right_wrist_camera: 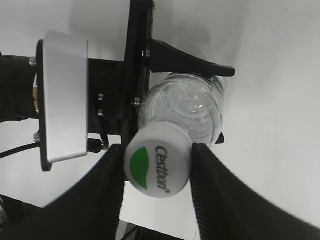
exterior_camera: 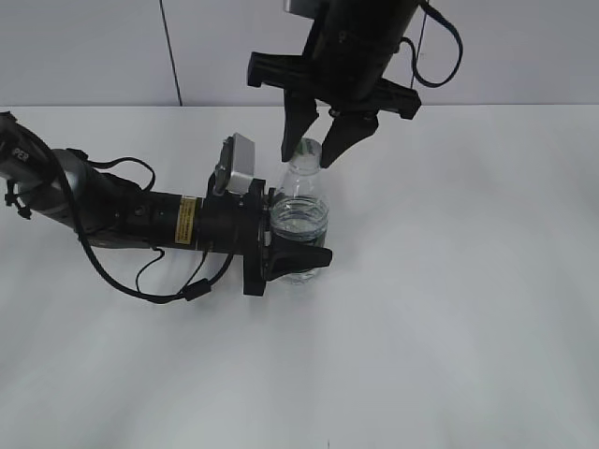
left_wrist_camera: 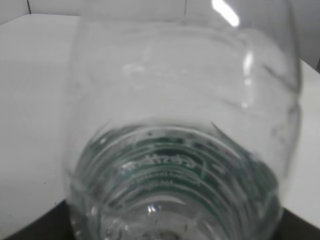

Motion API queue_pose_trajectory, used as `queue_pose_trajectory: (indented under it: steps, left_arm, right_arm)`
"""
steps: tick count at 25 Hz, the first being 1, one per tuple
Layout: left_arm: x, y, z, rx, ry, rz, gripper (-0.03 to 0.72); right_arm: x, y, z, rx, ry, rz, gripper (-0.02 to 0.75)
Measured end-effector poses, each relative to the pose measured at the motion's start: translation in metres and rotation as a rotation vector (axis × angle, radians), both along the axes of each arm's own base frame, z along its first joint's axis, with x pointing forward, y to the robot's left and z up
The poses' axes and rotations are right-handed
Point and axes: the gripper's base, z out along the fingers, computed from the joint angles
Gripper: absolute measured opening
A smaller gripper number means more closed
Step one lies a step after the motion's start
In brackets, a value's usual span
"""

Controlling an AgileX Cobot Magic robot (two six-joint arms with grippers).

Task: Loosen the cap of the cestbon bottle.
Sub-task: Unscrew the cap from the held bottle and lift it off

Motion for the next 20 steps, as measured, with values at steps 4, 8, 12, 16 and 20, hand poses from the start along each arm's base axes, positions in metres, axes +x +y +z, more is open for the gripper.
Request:
queue_pose_trajectory:
  steps: [4,8,12,16,20]
  left_arm:
    - [0.0002,0.0000,0.0001,-0.001,0.000,0.003,0.412]
    - [0.0004,0.0000,0.0001,-0.002,0.001,0.005,0.412]
    - [0.0003,-0.0002,0.0001,-0.002,0.001,0.004,0.412]
    - [0.0004,-0.0001,0.0000,-0.001,0.001,0.005,0.412]
    - [0.0003,-0.0001,0.0000,0.000,0.000,0.004,0.412]
  right_arm:
    - [0.0010,-0.0002,0.0011,-0.007,-0.005,0.003,0.305]
    - [0.0015,-0.0002,0.0007,-0.011,-0.010,0.013,0.305]
    - [0.0016,-0.0003,0.0007,-0.019,-0.044,0.100,0.305]
    - [0.0017,-0.0003,0.0009,-0.033,-0.113,0.285,0.303]
    - [0.0017,-0.0003,0.0009,-0.049,-0.192,0.499,0.303]
